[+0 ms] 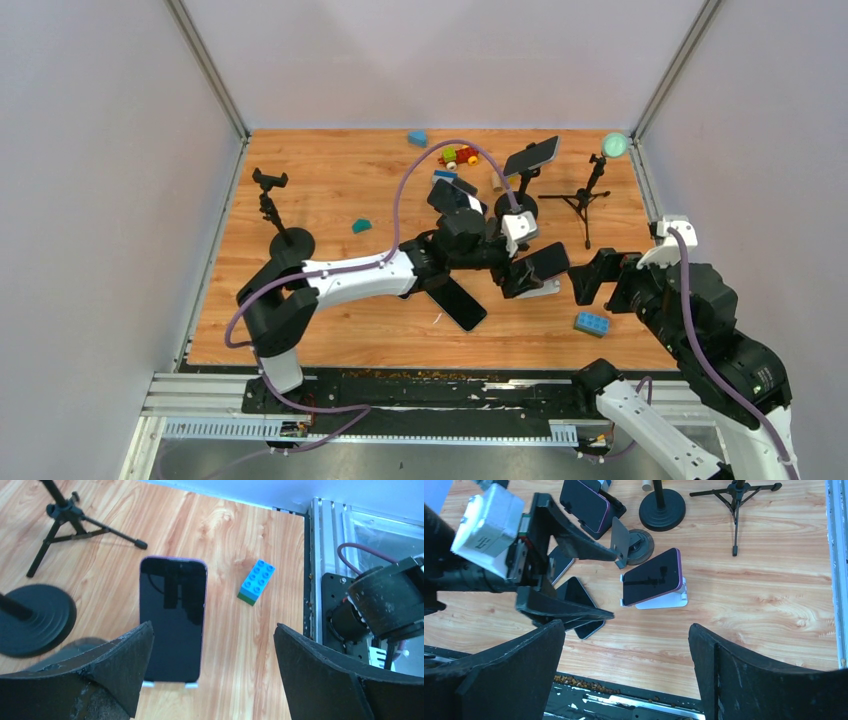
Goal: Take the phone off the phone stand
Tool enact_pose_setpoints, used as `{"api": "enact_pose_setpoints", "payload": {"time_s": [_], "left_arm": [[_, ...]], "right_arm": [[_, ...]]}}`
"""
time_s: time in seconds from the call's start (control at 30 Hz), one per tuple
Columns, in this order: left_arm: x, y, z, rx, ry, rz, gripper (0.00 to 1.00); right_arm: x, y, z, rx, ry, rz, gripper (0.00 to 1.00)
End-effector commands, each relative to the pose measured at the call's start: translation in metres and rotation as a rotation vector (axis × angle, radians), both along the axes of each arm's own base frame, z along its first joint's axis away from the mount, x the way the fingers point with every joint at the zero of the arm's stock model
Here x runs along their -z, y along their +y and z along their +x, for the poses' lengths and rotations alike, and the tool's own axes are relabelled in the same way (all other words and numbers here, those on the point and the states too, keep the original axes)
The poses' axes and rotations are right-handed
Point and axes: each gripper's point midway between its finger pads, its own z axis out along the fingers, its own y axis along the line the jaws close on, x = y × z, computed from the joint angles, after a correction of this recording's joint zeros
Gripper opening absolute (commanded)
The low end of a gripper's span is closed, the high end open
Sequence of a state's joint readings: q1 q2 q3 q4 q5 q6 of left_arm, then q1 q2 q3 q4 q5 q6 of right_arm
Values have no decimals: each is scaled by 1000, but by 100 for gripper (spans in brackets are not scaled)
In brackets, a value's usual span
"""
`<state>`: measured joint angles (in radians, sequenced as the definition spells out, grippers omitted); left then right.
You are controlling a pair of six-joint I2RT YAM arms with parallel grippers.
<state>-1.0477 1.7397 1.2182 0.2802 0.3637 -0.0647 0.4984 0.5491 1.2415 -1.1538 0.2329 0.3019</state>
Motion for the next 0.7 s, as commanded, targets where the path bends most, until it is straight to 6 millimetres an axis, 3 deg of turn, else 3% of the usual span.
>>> {"api": "enact_pose_setpoints", "payload": {"time_s": [0.0,0.03,0.07,0.1,0.13,0.67], "left_arm": [[-37,-31,7,53,-94,-92,98],[-28,-34,10,52,-88,-72,99],[-32,-38,13,48,-97,-78,100],[-20,-40,15,43,-86,-47,100],[-23,-43,17,46,-102,-47,100],[33,-61,36,86,-166,106,100]], "right_arm": [[0,-6,-3,39,-9,22,95],[0,-6,-4,39,-7,23,95],[0,-6,-4,38,-8,26,95],[1,-6,-5,36,-7,27,95],[1,-6,-5,34,-4,28,95],[8,-2,-8,20,26,36,95]]}}
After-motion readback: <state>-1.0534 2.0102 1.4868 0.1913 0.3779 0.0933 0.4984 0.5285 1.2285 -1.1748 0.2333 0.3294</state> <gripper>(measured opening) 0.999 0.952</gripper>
